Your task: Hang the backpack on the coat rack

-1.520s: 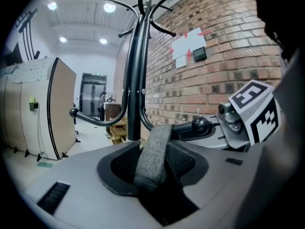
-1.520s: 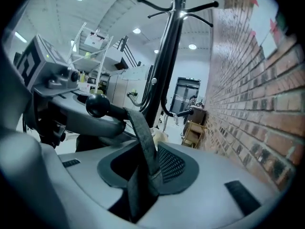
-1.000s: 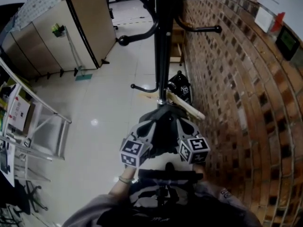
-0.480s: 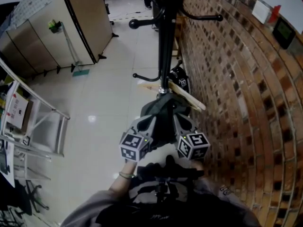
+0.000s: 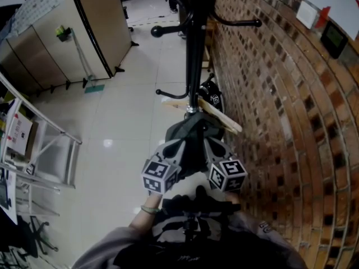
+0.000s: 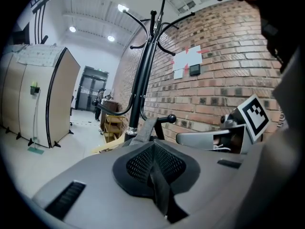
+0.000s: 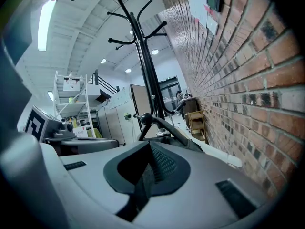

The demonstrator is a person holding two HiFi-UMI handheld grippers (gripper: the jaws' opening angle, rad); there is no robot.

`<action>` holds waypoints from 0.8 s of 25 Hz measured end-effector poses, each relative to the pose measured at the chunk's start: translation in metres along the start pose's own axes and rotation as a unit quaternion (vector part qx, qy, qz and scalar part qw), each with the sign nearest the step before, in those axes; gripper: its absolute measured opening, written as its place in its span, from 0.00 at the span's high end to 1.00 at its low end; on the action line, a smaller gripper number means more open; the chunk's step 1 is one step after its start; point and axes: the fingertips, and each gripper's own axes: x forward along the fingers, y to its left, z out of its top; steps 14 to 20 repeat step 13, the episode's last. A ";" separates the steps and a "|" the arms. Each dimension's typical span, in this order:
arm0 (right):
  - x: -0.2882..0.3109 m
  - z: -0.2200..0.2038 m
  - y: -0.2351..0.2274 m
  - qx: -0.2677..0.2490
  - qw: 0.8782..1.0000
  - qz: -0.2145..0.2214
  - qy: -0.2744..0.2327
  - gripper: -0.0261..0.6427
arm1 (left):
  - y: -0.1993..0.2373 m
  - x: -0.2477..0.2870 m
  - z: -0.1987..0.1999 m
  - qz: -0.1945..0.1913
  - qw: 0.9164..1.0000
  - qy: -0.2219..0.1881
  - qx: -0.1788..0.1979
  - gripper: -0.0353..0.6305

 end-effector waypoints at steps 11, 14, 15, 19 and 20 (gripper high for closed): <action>0.001 -0.001 -0.005 -0.001 1.000 0.010 0.000 0.95 | -0.005 0.007 0.000 -0.002 1.000 0.004 0.001 0.95; -0.001 -0.002 -0.006 0.001 1.000 0.005 0.004 0.95 | -0.005 0.007 -0.001 -0.001 1.000 0.005 0.000 0.95; -0.001 -0.002 -0.006 0.001 1.000 0.005 0.004 0.95 | -0.005 0.007 -0.001 -0.001 1.000 0.005 0.000 0.95; -0.001 -0.002 -0.006 0.001 1.000 0.005 0.004 0.95 | -0.005 0.007 -0.001 -0.001 1.000 0.005 0.000 0.95; -0.001 -0.002 -0.006 0.001 1.000 0.005 0.004 0.95 | -0.005 0.007 -0.001 -0.001 1.000 0.005 0.000 0.95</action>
